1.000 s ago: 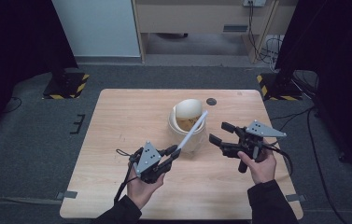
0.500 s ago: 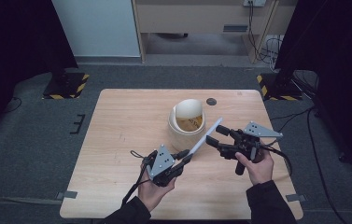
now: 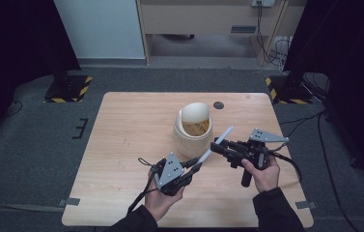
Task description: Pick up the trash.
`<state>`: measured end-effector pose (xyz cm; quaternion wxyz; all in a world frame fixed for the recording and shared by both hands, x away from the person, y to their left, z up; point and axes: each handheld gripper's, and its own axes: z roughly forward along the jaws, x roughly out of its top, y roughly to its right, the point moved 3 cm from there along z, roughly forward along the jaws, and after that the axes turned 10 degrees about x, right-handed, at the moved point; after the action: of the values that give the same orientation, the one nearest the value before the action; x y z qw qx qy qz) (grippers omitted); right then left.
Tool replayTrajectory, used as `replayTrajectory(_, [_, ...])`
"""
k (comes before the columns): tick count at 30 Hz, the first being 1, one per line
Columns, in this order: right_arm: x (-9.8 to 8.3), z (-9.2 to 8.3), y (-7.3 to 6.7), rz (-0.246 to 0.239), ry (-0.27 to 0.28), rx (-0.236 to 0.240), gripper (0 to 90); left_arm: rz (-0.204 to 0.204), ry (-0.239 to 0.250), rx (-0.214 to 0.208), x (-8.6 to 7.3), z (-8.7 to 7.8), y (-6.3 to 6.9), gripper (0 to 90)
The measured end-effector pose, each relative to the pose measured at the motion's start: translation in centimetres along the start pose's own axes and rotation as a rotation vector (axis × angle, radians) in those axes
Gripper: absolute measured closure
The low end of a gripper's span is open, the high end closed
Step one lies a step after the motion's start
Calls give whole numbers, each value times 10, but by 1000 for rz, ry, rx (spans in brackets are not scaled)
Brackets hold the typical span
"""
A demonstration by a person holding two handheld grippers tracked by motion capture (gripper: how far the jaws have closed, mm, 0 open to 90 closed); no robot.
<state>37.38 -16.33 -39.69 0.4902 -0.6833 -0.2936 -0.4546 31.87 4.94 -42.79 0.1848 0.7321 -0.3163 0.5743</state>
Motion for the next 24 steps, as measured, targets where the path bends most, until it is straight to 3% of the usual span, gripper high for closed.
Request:
replayTrajectory(6, [-1, 0, -2, 32, -12, 34, 762, -10, -40, -10, -7, 4, 0, 779])
replayTrajectory(12, [1, -4, -1, 13, -5, 2, 800, -37, -96, 5, -19, 2, -11, 718])
replayTrajectory(16, [5, -11, 0, -3, 8, -19, 801, -72, -130, 58, -30, -13, -36, 678])
replayTrajectory(18, [6, -13, 1, -6, 14, -24, 801, -120, -153, 95, -40, -23, -56, 657])
replayTrajectory(22, [7, -17, 4, -8, 28, -43, 801, -173, -206, 170, -57, -41, -90, 603])
replayTrajectory(24, [7, -19, 4, -6, 40, -47, 800, -204, -246, 195, -66, -49, -107, 529])
